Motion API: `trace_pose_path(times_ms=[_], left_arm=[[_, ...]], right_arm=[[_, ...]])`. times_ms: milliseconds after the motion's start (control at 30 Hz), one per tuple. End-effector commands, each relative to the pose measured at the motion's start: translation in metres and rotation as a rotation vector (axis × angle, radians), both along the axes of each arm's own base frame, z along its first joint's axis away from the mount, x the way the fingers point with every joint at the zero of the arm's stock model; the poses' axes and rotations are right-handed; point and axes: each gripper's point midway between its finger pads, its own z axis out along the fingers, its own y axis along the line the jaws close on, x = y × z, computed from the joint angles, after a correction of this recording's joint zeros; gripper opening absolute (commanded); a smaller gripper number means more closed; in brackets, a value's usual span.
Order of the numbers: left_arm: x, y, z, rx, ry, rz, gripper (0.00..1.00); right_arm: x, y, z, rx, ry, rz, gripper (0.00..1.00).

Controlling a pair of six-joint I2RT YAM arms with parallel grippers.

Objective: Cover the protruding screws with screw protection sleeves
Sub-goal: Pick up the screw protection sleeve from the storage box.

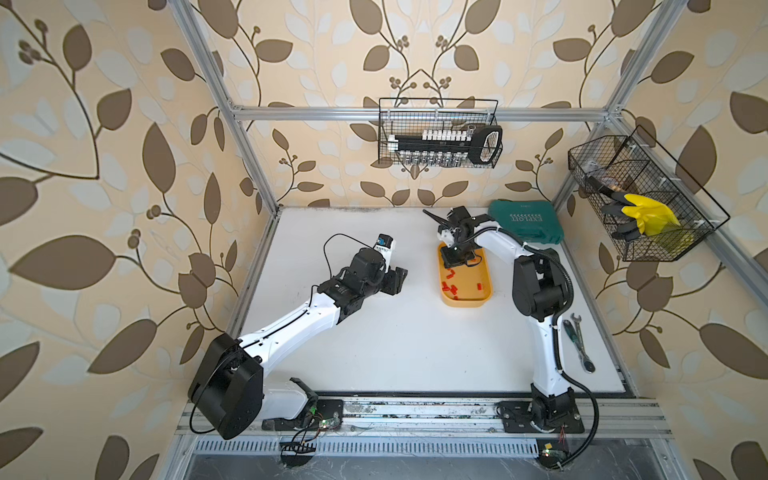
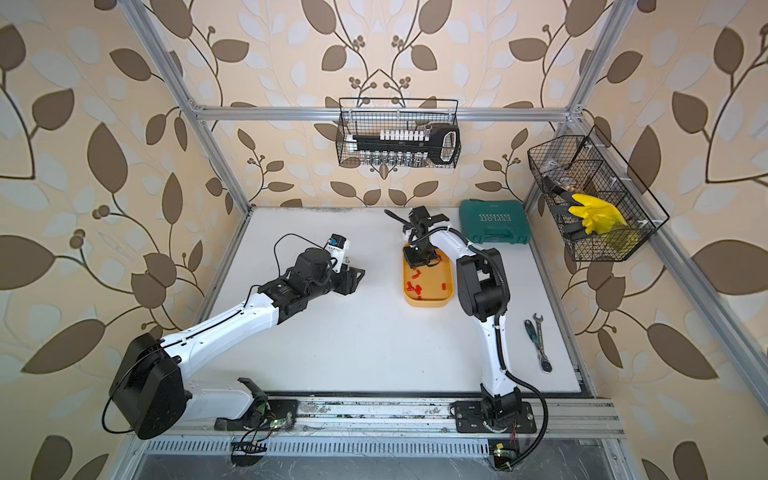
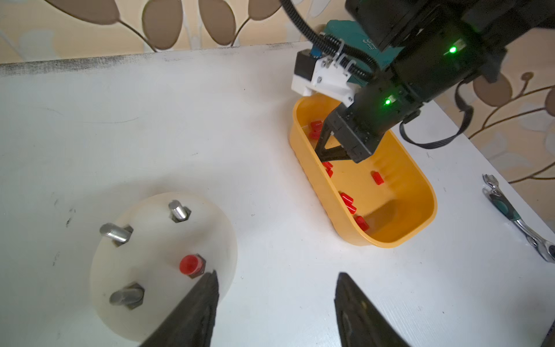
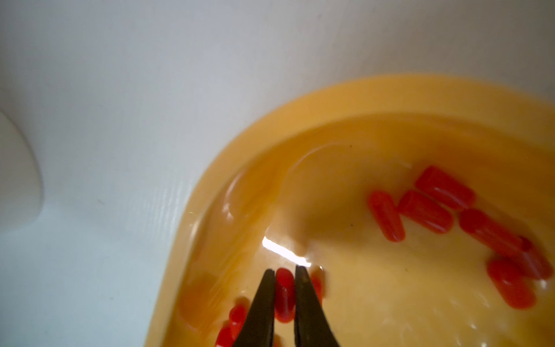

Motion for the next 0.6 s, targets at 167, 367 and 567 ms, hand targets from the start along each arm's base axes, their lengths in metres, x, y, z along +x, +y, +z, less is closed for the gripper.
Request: trace_pose_path(times_ms=[167,367,567], left_arm=[[0.0,-0.015,0.029,-0.092,-0.04,-0.056,0.64],[-0.015,-0.021,0.05,-0.192,-0.084,-0.115,0.64],[-0.037,-0.023,0.081,-0.334,-0.142,-0.209,0.62]], right_arm=[[-0.014,0.008,0.089,0.236,-0.112,-0.14,0.15],[-0.047,0.031,0.145,0.484,-0.162,-0.116,0.15],[-0.08,0.065,0.19,0.753,-0.125,-0.052,0.14]])
